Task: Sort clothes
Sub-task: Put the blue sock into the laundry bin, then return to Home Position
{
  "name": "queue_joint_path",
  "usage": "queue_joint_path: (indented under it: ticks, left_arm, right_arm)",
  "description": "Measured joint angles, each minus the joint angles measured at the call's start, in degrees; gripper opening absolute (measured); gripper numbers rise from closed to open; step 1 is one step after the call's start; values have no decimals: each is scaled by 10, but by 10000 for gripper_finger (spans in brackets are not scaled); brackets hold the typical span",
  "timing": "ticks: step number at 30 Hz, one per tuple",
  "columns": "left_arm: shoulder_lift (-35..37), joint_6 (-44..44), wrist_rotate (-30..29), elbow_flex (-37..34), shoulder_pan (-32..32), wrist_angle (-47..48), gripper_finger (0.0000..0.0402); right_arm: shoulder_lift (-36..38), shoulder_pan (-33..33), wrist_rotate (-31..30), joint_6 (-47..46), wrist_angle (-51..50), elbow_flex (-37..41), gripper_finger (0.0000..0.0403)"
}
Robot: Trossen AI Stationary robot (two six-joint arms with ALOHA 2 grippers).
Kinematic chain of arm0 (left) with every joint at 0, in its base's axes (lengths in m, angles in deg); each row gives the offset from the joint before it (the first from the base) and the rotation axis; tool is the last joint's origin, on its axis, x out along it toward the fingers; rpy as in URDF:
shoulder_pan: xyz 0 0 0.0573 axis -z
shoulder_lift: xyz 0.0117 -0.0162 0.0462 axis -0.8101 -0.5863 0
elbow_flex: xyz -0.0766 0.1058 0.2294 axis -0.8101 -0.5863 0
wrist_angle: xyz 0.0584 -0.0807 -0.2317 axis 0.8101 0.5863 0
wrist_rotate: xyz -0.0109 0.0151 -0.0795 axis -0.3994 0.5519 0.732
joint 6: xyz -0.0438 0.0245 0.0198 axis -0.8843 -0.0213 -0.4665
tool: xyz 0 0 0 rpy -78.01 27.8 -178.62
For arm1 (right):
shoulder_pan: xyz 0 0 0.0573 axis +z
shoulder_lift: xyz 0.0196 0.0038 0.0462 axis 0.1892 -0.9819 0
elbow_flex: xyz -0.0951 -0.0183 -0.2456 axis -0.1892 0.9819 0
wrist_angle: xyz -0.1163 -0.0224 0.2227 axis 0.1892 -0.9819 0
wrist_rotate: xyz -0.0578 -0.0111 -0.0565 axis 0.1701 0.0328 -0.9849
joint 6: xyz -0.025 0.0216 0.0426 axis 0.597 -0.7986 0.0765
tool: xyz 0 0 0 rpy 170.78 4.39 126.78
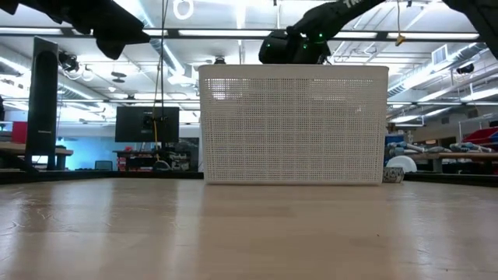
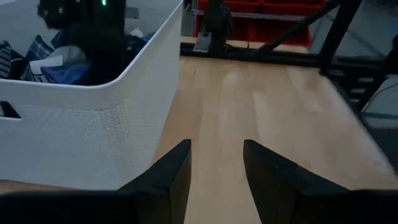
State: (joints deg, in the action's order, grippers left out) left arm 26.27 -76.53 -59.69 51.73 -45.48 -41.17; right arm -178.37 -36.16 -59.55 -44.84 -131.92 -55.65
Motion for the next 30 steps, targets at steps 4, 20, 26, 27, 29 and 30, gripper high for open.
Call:
queue_joint_path:
  ticks: [4, 20, 26, 27, 29, 30]
  left_arm:
    - [13, 10, -43, -16, 0, -7, 152]
    - [223, 22, -77, -229, -1, -118, 152]
    - [294, 7, -31, -261, -1, -131, 152]
    - [312, 8, -17, -264, -1, -133, 152]
    - [341, 19, -2, -272, -1, -134, 152]
    - [341, 23, 1, -276, -2, -145, 152]
  right_arm:
    - [40, -8, 41, 7, -4, -33, 174]
    - [290, 127, -6, 72, -39, -52, 173]
    - [343, 196, -20, 67, -67, -52, 173]
    - [349, 207, -33, 78, -67, -52, 173]
    - [361, 229, -59, 107, -66, -51, 173]
    - [367, 241, -72, 117, -63, -45, 173]
